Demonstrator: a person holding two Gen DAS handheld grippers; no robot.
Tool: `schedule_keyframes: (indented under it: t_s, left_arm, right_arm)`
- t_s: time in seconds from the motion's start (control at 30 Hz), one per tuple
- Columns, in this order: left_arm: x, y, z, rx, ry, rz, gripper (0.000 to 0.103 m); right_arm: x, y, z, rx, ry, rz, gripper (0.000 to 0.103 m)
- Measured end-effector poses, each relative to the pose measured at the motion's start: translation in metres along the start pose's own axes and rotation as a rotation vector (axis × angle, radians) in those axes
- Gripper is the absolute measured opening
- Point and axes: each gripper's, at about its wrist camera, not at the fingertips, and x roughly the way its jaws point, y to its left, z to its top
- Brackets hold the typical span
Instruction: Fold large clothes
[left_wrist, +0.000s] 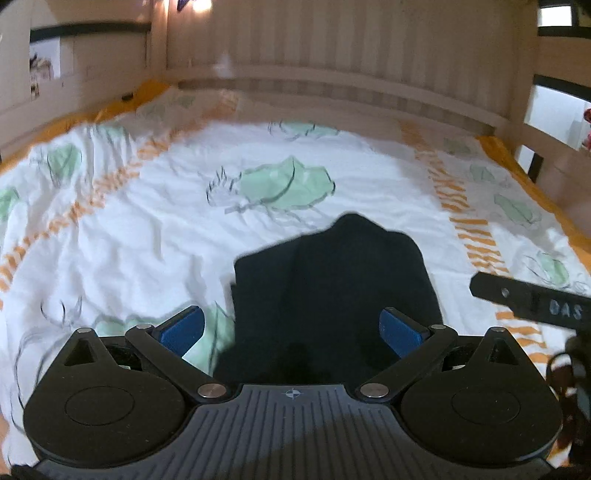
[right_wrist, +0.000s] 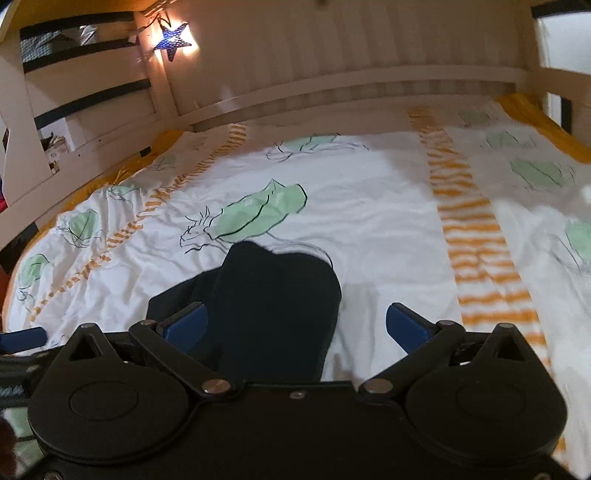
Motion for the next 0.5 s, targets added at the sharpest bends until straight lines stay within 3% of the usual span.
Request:
schedule_keyframes:
  t_s: [0.5]
  left_arm:
    - [-0.014, -0.005, -0.025, -0.004, 0.064, 0.077, 0.103]
  right_arm:
    - [-0.043, 0.016, -0.039, -0.014, 0.073, -0.096, 0.102]
